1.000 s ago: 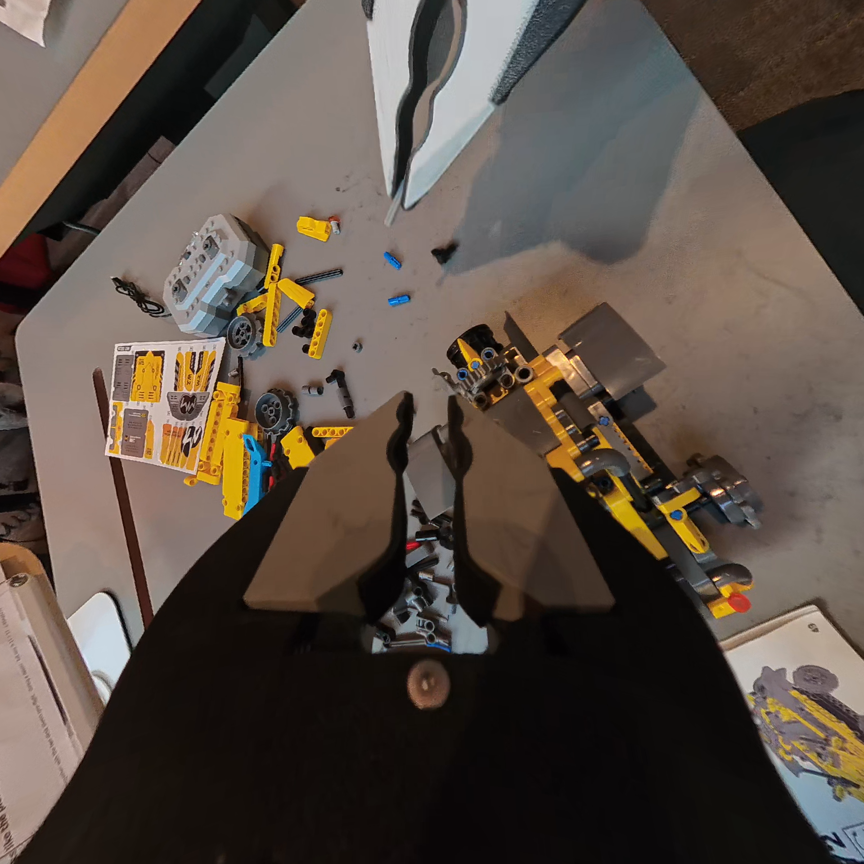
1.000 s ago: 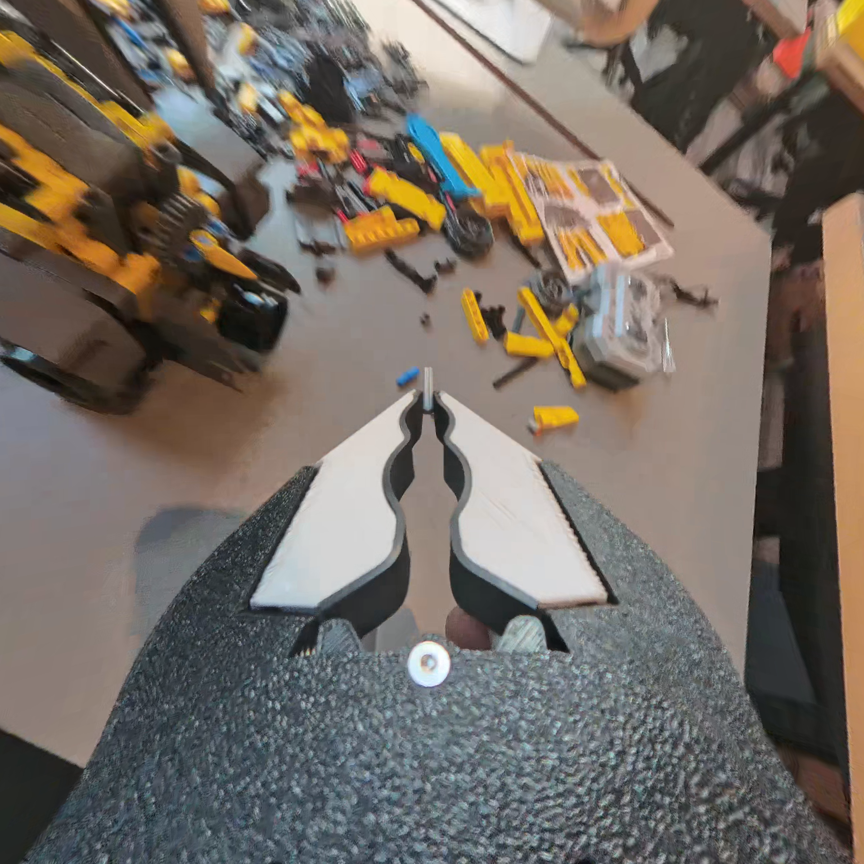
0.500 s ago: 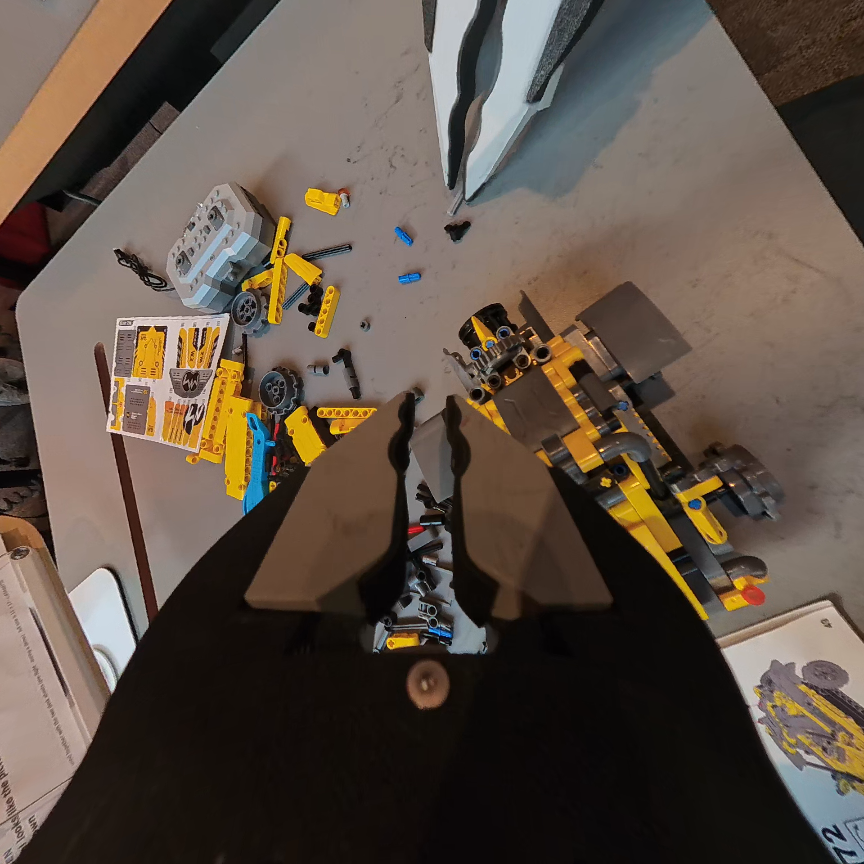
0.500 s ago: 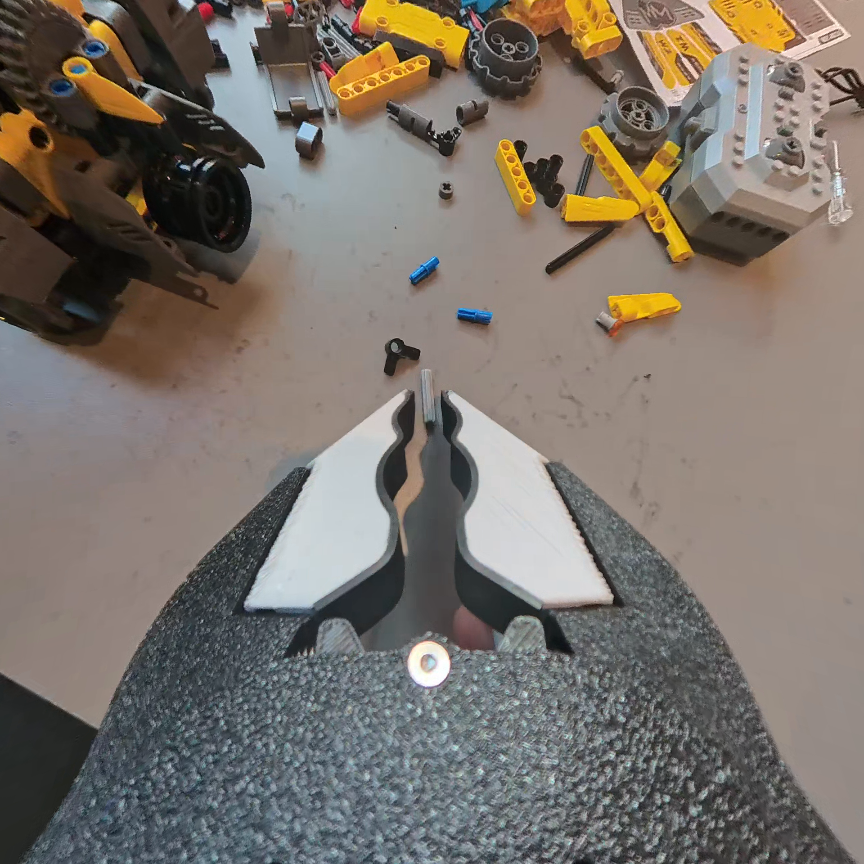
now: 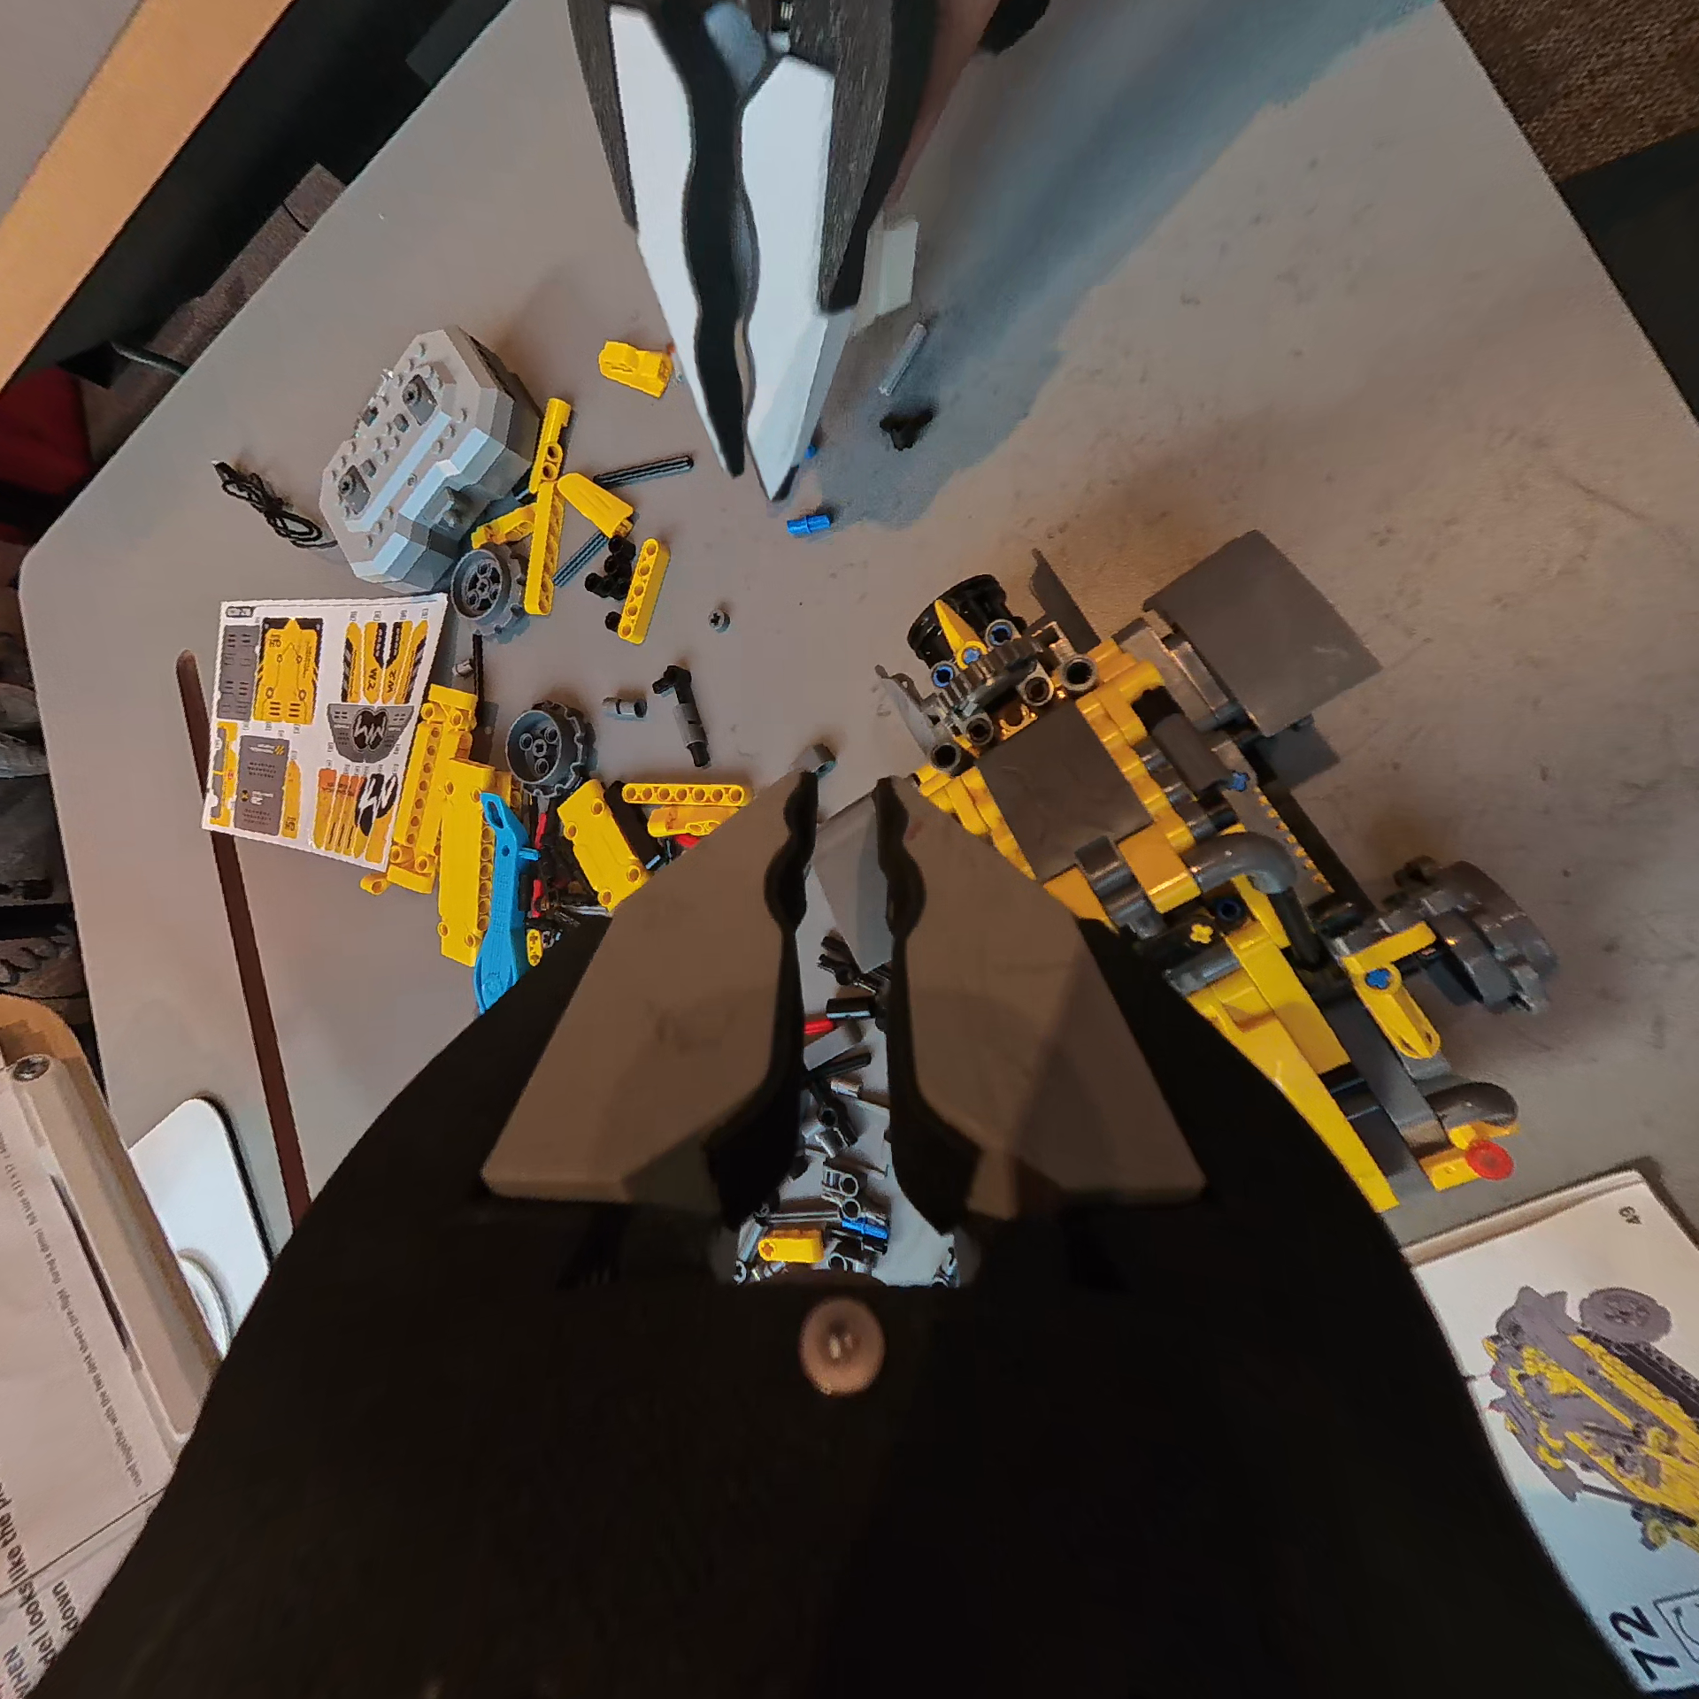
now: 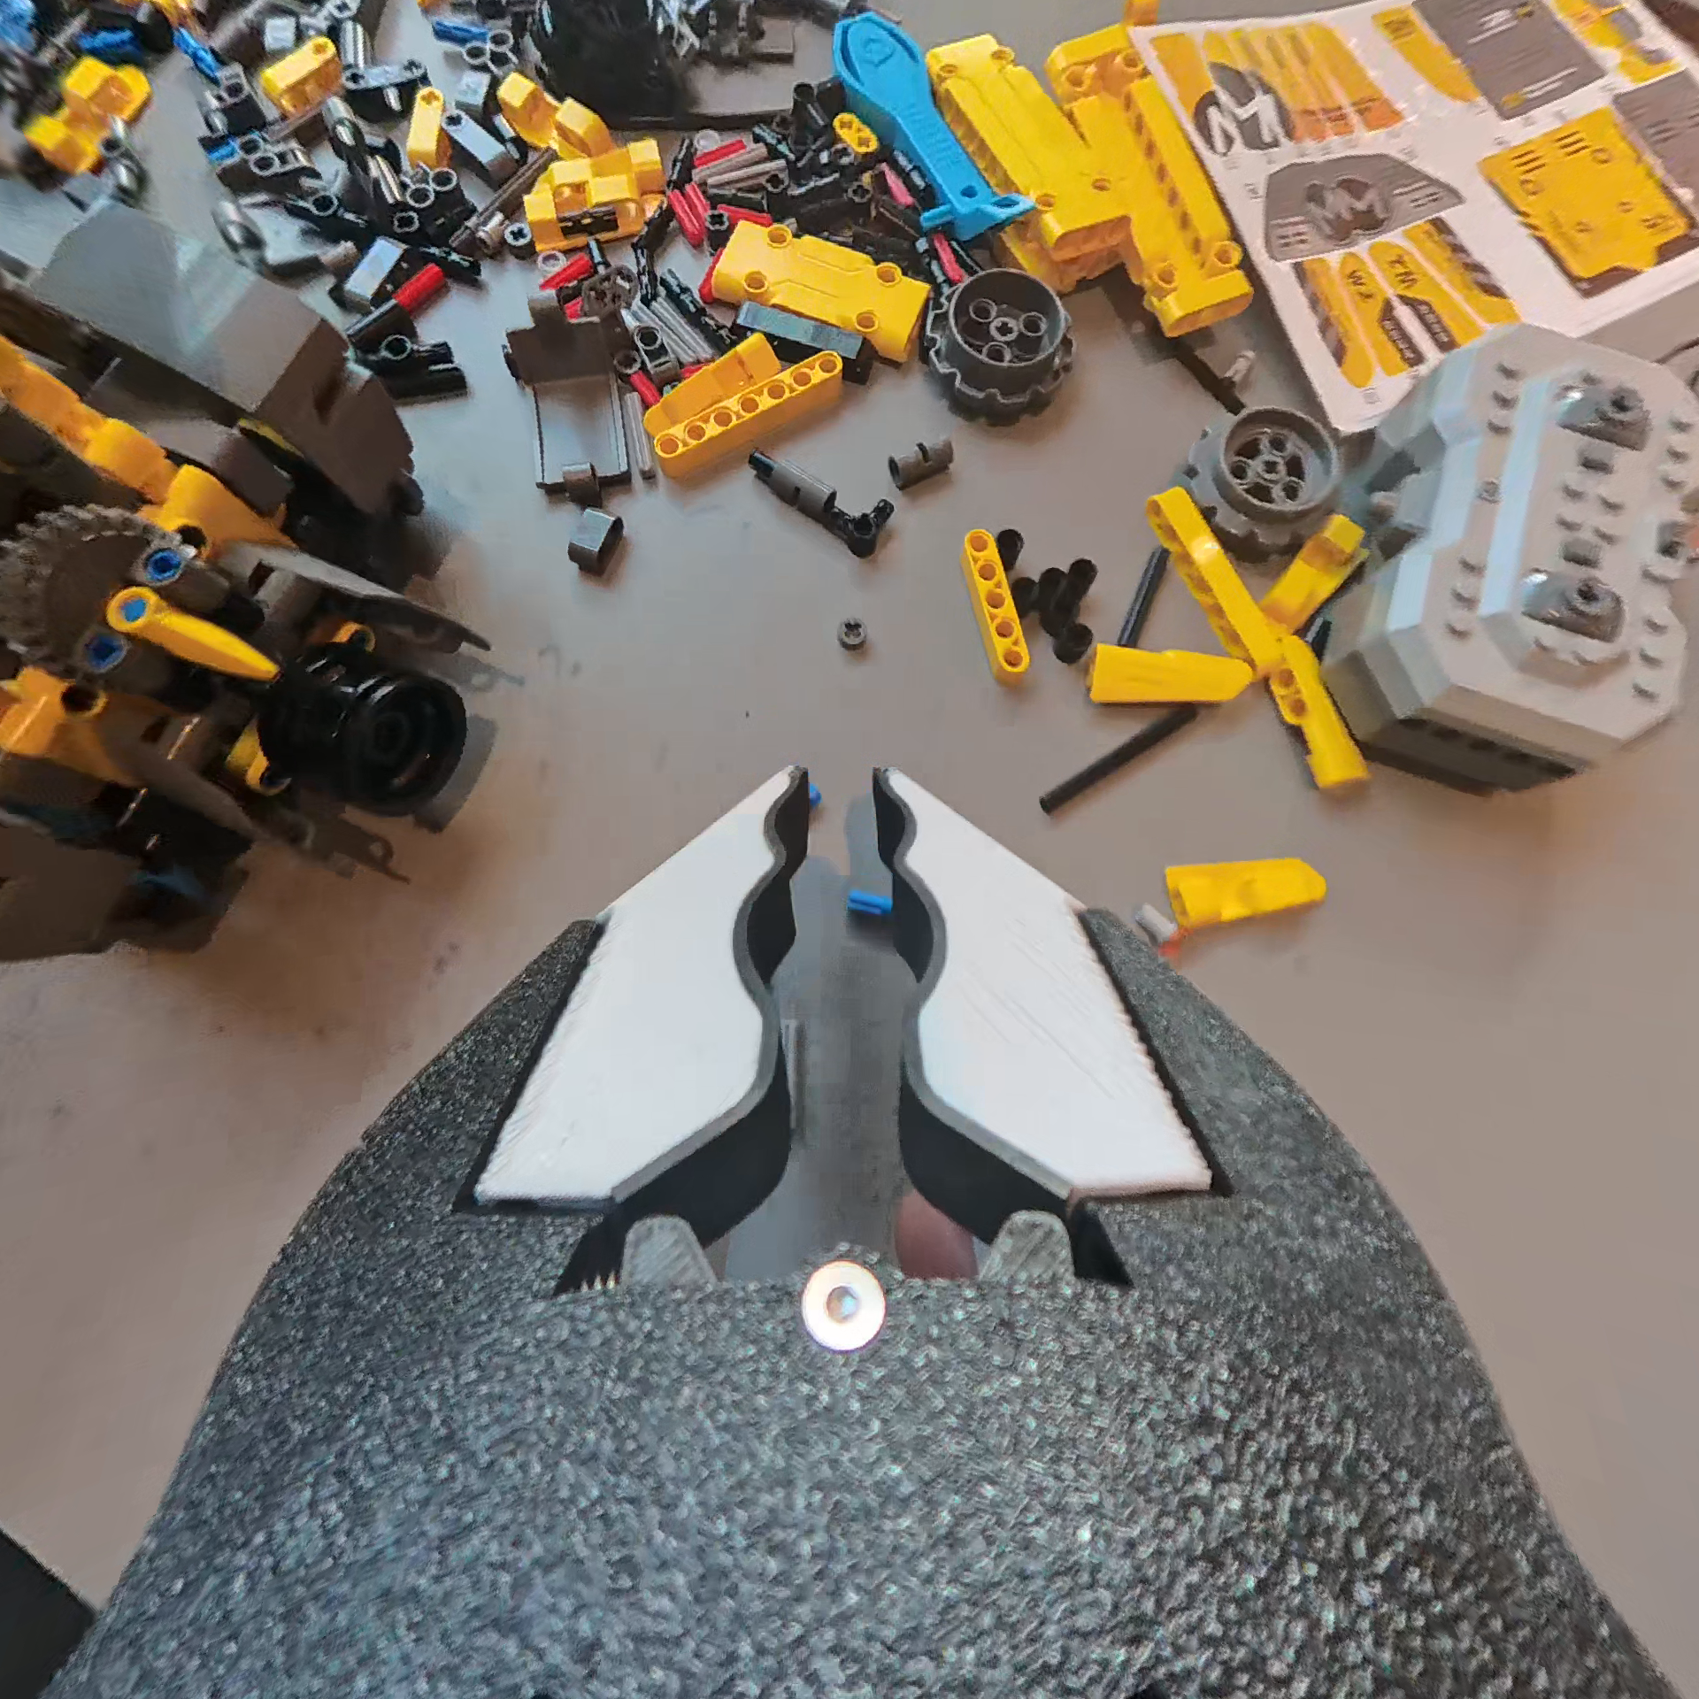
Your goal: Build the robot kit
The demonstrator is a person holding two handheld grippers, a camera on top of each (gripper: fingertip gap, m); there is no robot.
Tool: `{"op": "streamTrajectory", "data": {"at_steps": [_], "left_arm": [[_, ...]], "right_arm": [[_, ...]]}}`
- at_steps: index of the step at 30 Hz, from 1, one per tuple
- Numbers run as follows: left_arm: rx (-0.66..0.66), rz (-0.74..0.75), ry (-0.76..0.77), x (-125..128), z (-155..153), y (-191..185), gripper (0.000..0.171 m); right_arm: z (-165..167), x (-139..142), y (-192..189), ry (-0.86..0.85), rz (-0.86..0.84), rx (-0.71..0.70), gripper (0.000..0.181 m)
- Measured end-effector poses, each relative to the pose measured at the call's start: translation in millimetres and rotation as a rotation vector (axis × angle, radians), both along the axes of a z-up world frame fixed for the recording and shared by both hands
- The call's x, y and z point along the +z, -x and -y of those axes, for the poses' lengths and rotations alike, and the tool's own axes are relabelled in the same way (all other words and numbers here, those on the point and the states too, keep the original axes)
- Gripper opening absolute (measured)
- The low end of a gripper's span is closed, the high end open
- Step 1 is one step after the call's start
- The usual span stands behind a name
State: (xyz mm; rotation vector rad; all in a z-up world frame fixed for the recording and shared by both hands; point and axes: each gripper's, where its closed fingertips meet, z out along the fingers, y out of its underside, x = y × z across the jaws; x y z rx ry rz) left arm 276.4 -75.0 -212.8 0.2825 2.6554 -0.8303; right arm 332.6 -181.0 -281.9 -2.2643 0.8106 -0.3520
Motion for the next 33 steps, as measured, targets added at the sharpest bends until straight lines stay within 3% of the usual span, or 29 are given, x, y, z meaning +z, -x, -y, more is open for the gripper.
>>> {"op": "streamTrajectory", "data": {"at_steps": [6,14,18,23,28,33], "left_arm": [[0.003,-0.007,0.003,0,-2,-1,0.008],[-0.002,-0.007,-0.003,-2,-1,0,0.008],[-0.002,-0.007,-0.005,-2,-1,0,0.008],[0.0,-0.003,-0.015,-3,-1,0,0.008],[0.006,-0.005,-0.013,-3,-3,-1,0.007],[0.009,-0.008,-0.021,-5,-4,-2,0.007]], "right_arm": [[-6,-20,1,0.075,-0.113,0.023,0.007],[11,-22,29,0.064,-0.135,-0.005,0.002],[16,-9,32,0.006,-0.113,-0.025,0.002],[26,7,5,-0.054,-0.073,-0.115,0.004],[26,-15,-7,0.006,-0.121,-0.125,0.004],[28,-22,8,-0.009,-0.166,-0.121,0.0]]}}
